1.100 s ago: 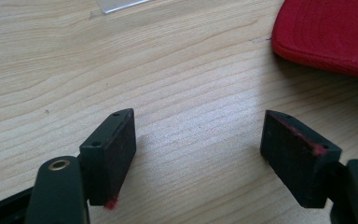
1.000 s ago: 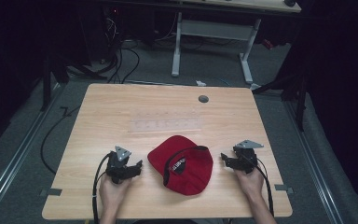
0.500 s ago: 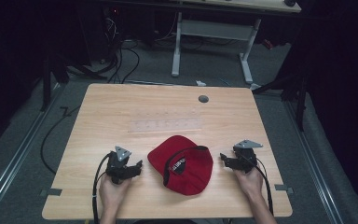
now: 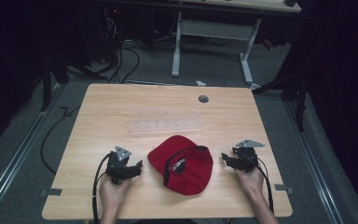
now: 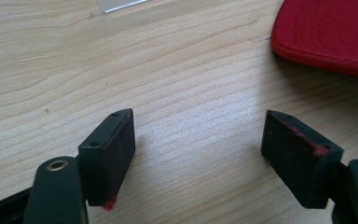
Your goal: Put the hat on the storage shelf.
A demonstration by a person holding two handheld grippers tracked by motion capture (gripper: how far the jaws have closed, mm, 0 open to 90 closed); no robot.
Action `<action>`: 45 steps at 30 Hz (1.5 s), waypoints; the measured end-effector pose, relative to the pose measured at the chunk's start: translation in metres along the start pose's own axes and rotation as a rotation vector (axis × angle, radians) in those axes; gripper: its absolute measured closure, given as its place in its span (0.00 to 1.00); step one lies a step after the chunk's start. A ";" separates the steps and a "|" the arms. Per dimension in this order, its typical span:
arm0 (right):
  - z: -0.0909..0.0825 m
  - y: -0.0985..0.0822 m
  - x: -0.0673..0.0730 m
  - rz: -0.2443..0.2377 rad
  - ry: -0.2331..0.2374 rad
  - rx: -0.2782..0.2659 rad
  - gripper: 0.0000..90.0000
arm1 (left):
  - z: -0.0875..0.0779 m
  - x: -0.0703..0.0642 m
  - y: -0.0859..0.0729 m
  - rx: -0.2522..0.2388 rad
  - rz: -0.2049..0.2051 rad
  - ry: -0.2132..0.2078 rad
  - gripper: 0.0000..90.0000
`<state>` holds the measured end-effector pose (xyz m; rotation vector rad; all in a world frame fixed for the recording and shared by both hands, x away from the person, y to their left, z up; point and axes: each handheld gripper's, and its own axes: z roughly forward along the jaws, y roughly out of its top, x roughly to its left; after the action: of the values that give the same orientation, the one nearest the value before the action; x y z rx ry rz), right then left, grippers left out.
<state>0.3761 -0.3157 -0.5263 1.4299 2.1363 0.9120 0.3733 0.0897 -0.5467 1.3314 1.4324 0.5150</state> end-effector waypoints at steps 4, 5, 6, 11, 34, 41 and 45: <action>-0.012 0.001 0.003 -0.011 0.024 -0.052 0.46 | 0.000 0.000 0.000 0.000 0.000 0.000 0.29; -0.016 0.001 0.004 -0.012 0.033 -0.066 0.46 | 0.000 0.000 0.000 0.000 0.000 0.000 0.29; -0.020 0.001 0.006 -0.018 0.041 -0.080 0.46 | 0.000 0.000 0.000 0.000 0.000 0.000 0.29; -0.035 0.004 0.014 -0.040 0.093 -0.129 0.42 | 0.000 0.000 0.000 0.002 0.003 0.001 0.29; 0.012 0.049 0.076 -0.138 0.262 -0.070 0.38 | 0.000 0.000 0.000 0.002 0.006 0.000 0.28; 0.032 0.051 0.081 -0.131 0.308 -0.017 0.47 | 0.000 0.000 0.000 0.002 0.006 0.000 0.28; 0.041 0.048 0.082 -0.123 0.338 0.010 0.58 | 0.000 -0.001 -0.001 0.002 0.008 -0.008 0.30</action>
<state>0.4023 -0.2160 -0.5193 1.2011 2.4422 1.1644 0.3726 0.0890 -0.5468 1.3397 1.4218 0.5135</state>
